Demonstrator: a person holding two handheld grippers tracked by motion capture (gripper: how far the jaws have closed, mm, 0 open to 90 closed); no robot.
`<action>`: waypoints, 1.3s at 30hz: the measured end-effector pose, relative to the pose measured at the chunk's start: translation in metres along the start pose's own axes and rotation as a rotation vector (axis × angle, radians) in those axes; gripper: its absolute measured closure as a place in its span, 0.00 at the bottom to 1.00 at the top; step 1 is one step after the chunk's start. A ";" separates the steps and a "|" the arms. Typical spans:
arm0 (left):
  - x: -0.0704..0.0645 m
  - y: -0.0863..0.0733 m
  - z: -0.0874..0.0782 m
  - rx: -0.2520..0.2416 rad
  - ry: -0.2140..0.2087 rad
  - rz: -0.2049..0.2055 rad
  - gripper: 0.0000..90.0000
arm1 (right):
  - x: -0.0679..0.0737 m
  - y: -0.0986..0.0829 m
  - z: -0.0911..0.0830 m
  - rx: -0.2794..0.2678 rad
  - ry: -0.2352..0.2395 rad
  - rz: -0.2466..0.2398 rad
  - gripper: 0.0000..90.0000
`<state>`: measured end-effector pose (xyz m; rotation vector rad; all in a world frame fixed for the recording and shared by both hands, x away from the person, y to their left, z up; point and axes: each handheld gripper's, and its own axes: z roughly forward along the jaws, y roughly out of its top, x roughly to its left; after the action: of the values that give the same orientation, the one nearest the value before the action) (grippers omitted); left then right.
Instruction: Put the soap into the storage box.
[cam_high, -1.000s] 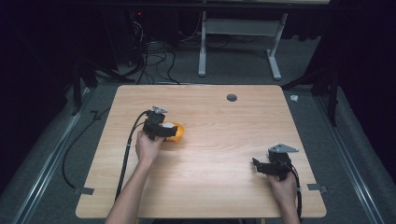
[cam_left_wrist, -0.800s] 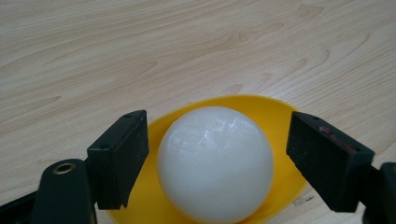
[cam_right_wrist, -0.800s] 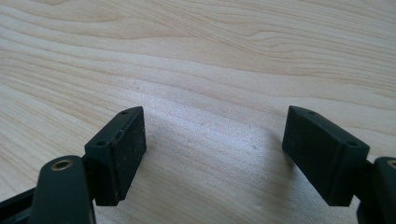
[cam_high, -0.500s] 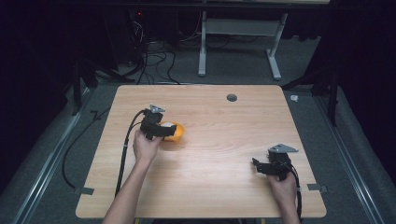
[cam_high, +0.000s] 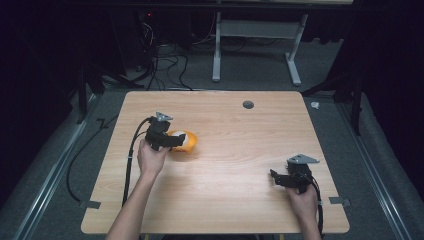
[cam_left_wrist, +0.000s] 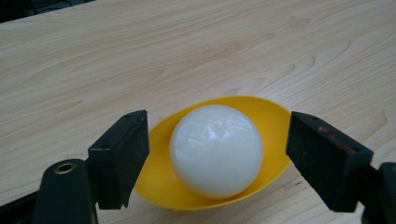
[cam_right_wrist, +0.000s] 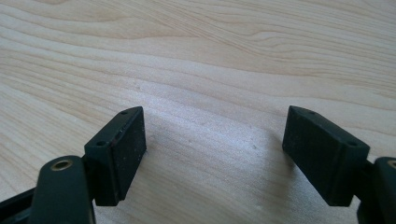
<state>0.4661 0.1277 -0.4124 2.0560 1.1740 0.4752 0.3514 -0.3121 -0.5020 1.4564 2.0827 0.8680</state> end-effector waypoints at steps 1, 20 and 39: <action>0.000 0.000 -0.001 -0.002 0.003 0.001 0.25 | 0.000 0.000 0.000 0.000 0.000 -0.001 0.25; 0.001 -0.005 -0.031 -0.053 0.027 0.014 0.25 | 0.000 0.000 0.000 0.000 0.000 -0.001 0.25; 0.006 -0.023 -0.052 -0.083 0.018 -0.031 0.24 | 0.000 0.000 0.000 0.000 0.000 -0.006 0.25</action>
<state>0.4234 0.1613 -0.3937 1.9640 1.1750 0.5200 0.3513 -0.3116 -0.5021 1.4489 2.0865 0.8659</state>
